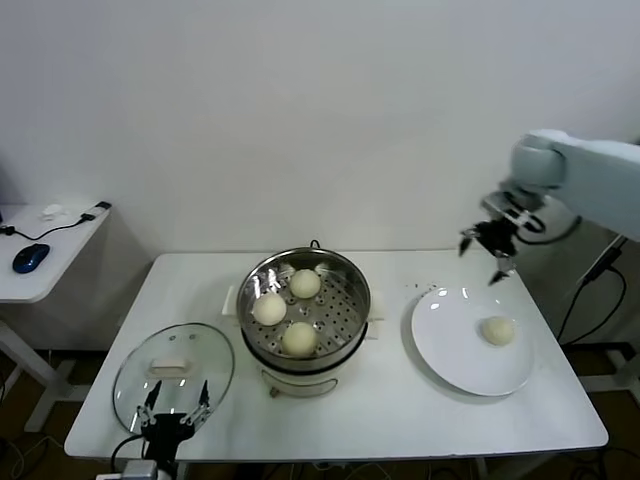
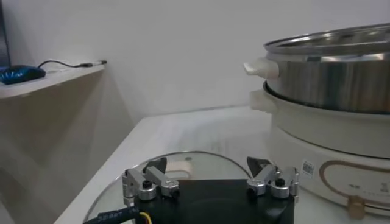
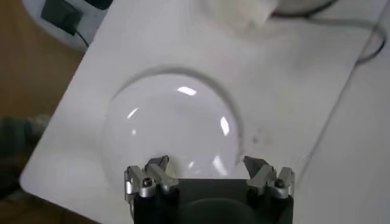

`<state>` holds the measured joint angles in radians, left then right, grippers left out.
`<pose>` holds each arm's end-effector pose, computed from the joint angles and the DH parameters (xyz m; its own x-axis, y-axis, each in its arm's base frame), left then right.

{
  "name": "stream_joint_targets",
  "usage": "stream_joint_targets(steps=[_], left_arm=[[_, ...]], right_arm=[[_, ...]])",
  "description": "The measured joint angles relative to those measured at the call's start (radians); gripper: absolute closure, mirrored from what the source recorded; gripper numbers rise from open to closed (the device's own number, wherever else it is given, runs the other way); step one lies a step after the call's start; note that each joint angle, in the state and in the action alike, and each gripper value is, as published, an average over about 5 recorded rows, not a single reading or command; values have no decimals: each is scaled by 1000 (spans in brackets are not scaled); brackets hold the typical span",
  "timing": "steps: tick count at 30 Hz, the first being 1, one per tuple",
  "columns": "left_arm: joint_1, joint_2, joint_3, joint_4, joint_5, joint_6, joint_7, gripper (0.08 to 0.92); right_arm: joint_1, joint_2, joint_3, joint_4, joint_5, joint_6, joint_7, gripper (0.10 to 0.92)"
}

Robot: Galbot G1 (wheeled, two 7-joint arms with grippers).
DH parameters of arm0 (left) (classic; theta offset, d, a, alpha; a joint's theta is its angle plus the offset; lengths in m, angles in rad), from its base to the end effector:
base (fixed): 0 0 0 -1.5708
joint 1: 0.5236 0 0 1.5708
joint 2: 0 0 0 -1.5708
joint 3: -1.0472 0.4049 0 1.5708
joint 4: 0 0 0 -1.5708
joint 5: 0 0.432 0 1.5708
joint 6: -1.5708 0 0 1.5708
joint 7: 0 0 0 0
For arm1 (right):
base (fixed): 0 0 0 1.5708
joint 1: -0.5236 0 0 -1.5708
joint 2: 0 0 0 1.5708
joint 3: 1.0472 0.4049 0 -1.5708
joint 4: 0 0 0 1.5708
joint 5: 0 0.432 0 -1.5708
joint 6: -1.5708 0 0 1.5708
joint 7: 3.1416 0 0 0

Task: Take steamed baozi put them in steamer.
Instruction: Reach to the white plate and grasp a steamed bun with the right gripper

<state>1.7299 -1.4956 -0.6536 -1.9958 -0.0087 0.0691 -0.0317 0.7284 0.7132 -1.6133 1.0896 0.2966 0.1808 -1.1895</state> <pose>0.1625 0.0679 -0.4187 -0.9439 -0.1257 0.3055 -0.0857 0.9863 0.1410 0.6685 -0.2460 -0.0709 -0.0745 -0.0569 0.9956 -0.9445 -0.3164 -0.0887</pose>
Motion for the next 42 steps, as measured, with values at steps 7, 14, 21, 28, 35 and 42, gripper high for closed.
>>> stream_joint_targets(steps=[7,14,21,28,35,42], left_arm=[[11,-9,-1,-7,8,1,1,177],[17,-17,-3,-5,12,0,2,177],[13,-17,-10,2,10,0,2,177],[10,-16,-8,9,9,1,3,177],[10,-14,-7,10,7,2,3,177],[11,-13,-1,9,7,3,4,177]], right_arm=[[-249,-65,219,-126,-125,-39,31,203],[-429,-36,387,-249,-192,-71,62,203],[-524,19,482,-335,-221,-88,85,203],[-567,74,529,-397,-236,-94,93,203],[-580,101,537,-419,-240,-97,81,203],[-584,112,533,-426,-237,-99,67,247]])
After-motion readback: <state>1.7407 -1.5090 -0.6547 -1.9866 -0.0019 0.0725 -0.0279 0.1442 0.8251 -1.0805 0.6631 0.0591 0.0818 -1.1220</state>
